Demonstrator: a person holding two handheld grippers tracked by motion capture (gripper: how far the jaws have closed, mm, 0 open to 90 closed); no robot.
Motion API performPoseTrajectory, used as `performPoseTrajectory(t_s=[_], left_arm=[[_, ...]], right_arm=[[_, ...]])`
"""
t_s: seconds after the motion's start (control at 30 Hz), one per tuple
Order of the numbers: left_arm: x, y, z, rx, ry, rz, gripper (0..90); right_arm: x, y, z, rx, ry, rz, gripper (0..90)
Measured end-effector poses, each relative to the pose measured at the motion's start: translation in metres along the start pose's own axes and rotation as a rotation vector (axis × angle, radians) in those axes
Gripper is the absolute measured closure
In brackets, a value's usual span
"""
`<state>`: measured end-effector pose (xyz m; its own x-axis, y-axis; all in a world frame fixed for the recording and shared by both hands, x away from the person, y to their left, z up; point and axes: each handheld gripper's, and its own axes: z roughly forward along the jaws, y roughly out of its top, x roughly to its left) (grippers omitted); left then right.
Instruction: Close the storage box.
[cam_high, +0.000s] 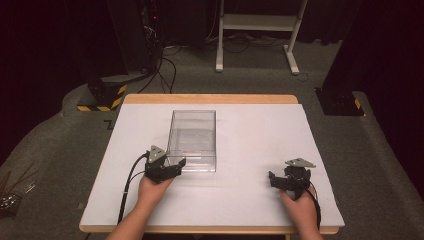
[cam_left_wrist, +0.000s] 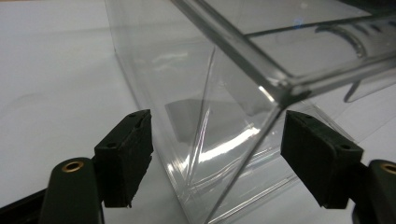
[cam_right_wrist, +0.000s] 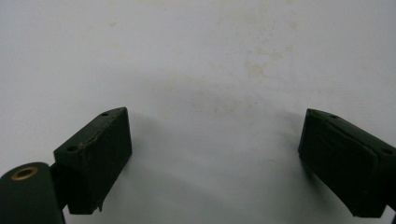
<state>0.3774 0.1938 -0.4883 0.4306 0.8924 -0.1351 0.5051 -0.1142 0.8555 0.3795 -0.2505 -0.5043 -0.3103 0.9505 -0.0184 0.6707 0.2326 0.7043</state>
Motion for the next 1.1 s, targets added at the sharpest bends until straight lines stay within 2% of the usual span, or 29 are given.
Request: performPoseTrajectory(t_s=[0.23, 0.6, 0.8, 1.1], left_arm=[[-0.001, -0.001, -0.003, 0.007, -0.007, 0.016, 21.5], [-0.002, 0.000, -0.010, 0.008, -0.021, 0.017, 19.4], [-0.002, -0.004, -0.019, 0.011, -0.035, 0.029, 19.4], [0.006, -0.014, -0.036, 0.020, -0.053, 0.029, 19.8]], right_arm=[[0.000, 0.000, 0.000, 0.000, 0.000, 0.000, 9.4], [0.000, 0.000, 0.000, 0.001, -0.001, 0.001, 9.4], [0.000, 0.000, 0.000, 0.000, 0.000, 0.000, 9.4], [0.000, 0.000, 0.000, 0.001, -0.001, 0.001, 9.4]])
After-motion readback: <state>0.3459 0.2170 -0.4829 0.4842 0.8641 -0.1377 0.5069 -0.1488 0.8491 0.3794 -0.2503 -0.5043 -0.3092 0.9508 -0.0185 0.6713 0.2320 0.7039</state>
